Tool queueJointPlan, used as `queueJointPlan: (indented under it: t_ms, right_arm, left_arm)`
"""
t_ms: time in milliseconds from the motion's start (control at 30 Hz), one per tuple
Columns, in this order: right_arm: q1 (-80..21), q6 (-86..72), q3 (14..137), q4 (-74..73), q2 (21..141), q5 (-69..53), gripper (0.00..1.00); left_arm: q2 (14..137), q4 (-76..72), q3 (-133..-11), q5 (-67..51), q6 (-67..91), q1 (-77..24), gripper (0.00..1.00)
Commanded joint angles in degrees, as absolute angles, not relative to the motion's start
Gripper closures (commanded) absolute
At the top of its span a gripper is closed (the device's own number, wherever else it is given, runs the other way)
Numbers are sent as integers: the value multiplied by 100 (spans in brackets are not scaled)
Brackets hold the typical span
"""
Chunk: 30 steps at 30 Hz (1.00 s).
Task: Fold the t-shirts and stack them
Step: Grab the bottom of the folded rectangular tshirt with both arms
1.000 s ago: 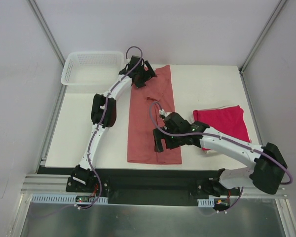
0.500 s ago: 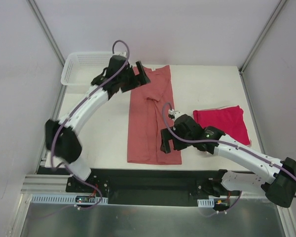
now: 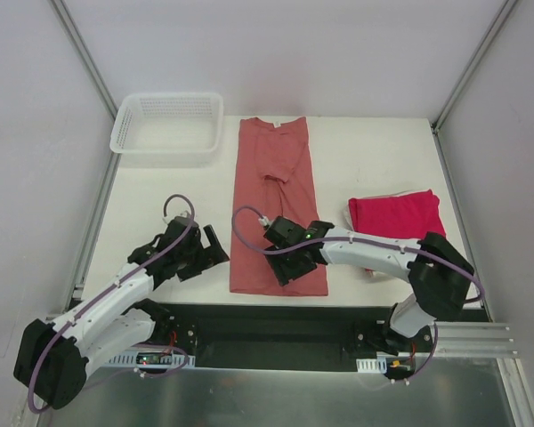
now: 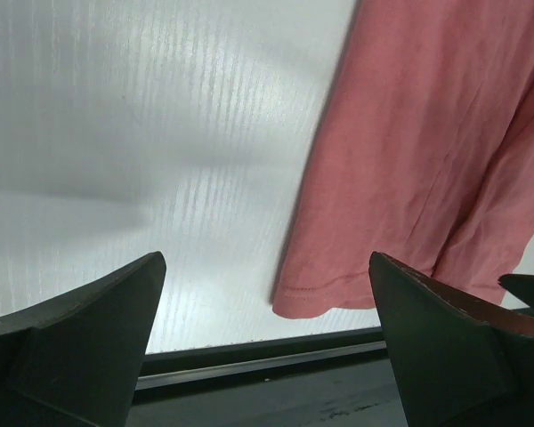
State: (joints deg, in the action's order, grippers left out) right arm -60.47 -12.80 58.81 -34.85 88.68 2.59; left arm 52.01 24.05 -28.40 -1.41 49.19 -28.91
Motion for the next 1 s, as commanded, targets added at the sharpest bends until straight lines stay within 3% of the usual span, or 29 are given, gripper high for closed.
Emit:
queueJointPlan:
  t_ms: [0, 233, 300, 433, 600, 667, 700, 967]
  right_arm:
    - [-6161, -1178, 6380, -3648, 9254, 457, 50]
    - [-6293, -1160, 6443, -3612, 9712, 299, 59]
    - [-6284, -1143, 6442, -3603, 9825, 290, 67]
    - [-6284, -1222, 6495, -3612, 10011, 264, 68]
    - [-6293, -1380, 6451, -3691, 9985, 483, 91]
    - [-6293, -1389, 6442, -3735, 9984, 571, 92]
    - [-6284, -1406, 6442, -3761, 9976, 606, 98]
    - [-6319, -1336, 6425, -3779, 9178, 483, 99]
  left_arm:
    - [4773, 2285, -2602, -185, 5300, -2927, 1]
    - [4957, 2312, -2681, -88, 5308, -2918, 1]
    - [5027, 2312, -2672, -62, 5317, -2918, 1]
    - [5133, 2312, -2672, -35, 5317, -2927, 1]
    - [5098, 2320, -2610, -35, 5344, -2927, 1]
    - [5089, 2312, -2619, -26, 5326, -2927, 1]
    - [5080, 2303, -2619, -26, 5309, -2927, 1]
    - [5027, 2312, -2584, -26, 5335, -2927, 1]
